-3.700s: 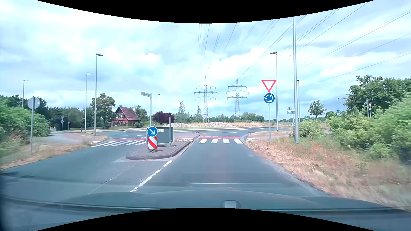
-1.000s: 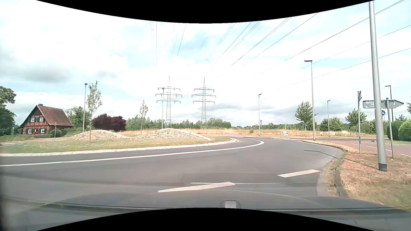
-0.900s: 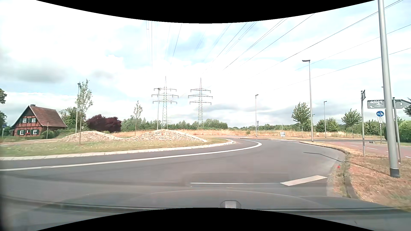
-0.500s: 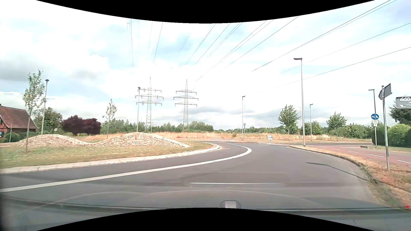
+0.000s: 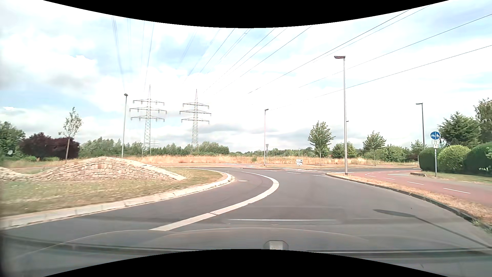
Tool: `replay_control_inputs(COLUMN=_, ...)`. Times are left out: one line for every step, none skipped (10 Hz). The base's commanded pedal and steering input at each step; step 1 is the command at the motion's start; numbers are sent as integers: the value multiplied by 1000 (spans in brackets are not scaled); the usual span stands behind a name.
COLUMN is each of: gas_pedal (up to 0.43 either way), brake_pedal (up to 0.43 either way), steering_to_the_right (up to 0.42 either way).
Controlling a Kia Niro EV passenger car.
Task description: Follow the waypoints while adhering to traffic rules and regulations
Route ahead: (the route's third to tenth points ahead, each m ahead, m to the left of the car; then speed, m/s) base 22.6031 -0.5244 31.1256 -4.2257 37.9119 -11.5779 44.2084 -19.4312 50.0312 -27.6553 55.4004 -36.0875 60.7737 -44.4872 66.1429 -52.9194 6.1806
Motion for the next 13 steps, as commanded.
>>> replay_control_inputs(gas_pedal=157, brake_pedal=12, steering_to_the_right=134)
replay_control_inputs(gas_pedal=157, brake_pedal=12, steering_to_the_right=123)
replay_control_inputs(gas_pedal=157, brake_pedal=18, steering_to_the_right=107)
replay_control_inputs(gas_pedal=157, brake_pedal=12, steering_to_the_right=94)
replay_control_inputs(gas_pedal=157, brake_pedal=12, steering_to_the_right=86)
replay_control_inputs(gas_pedal=157, brake_pedal=12, steering_to_the_right=83)
replay_control_inputs(gas_pedal=157, brake_pedal=12, steering_to_the_right=79)
replay_control_inputs(gas_pedal=157, brake_pedal=12, steering_to_the_right=72)
replay_control_inputs(gas_pedal=157, brake_pedal=12, steering_to_the_right=63)
replay_control_inputs(gas_pedal=157, brake_pedal=18, steering_to_the_right=58)
replay_control_inputs(gas_pedal=150, brake_pedal=18, steering_to_the_right=48)
replay_control_inputs(gas_pedal=150, brake_pedal=12, steering_to_the_right=35)
replay_control_inputs(gas_pedal=150, brake_pedal=12, steering_to_the_right=28)
